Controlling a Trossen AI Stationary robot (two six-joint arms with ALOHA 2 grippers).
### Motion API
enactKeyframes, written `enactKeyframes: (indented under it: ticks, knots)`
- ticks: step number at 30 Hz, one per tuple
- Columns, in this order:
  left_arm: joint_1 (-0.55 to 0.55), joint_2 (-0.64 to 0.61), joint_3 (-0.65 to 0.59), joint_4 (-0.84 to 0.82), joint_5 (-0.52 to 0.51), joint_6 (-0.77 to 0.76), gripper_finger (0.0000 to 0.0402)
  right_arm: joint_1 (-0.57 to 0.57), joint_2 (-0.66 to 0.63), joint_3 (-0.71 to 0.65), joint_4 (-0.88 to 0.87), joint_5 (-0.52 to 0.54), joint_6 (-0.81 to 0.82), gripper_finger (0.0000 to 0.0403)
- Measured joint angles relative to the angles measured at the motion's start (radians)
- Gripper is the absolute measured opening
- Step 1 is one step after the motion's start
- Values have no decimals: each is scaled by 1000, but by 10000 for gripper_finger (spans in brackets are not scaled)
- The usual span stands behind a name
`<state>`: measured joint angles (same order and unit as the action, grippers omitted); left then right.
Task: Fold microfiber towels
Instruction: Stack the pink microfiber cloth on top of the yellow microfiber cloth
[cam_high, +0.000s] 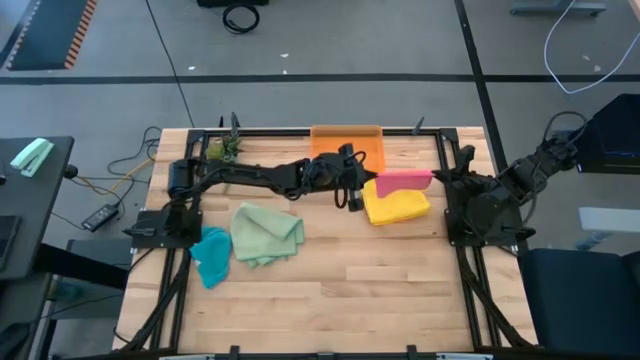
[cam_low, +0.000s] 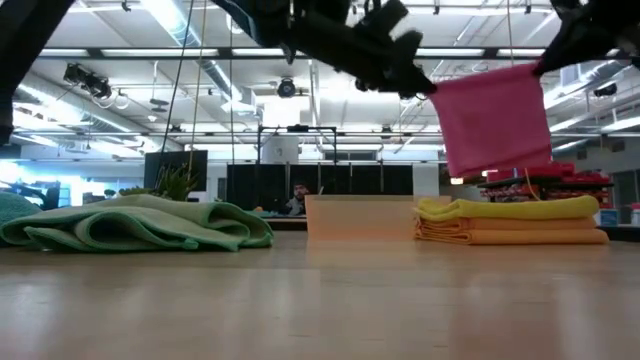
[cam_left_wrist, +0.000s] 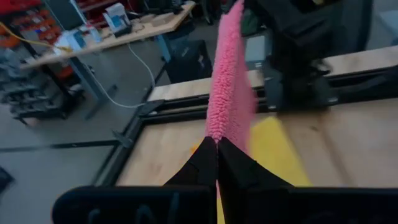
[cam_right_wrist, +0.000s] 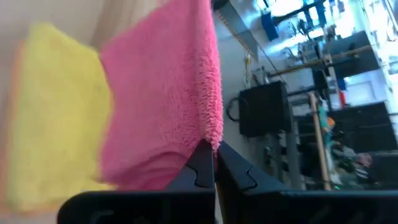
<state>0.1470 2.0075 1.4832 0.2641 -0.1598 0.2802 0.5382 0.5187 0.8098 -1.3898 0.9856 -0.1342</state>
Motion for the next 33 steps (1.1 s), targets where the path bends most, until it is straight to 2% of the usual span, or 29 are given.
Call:
enactKeyframes:
  ticks: [5,9,12,16,20,27,31,33]
  knots:
    - [38,30,0,79,3,45,5,-58,-80,-75,63,3,-143,0]
    - [46,40,-2,71,3,40,5,-112,-97,-128,181,-25,-242,0]
    - [43,54,-6,55,-2,54,5,-171,-95,-165,317,-114,-285,0]
    - [41,56,-6,42,-7,67,5,-299,-86,-215,451,-305,-288,0]
    - [43,56,-6,27,-2,94,5,-478,-67,-265,574,-514,-357,0]
    - [69,56,-6,36,-2,171,5,-926,50,-268,833,-716,-809,0]
    - [100,56,-6,99,-31,247,5,-1166,167,-266,923,-793,-1083,0]
    - [110,56,-4,132,-28,291,5,-1214,211,-257,923,-790,-1163,0]
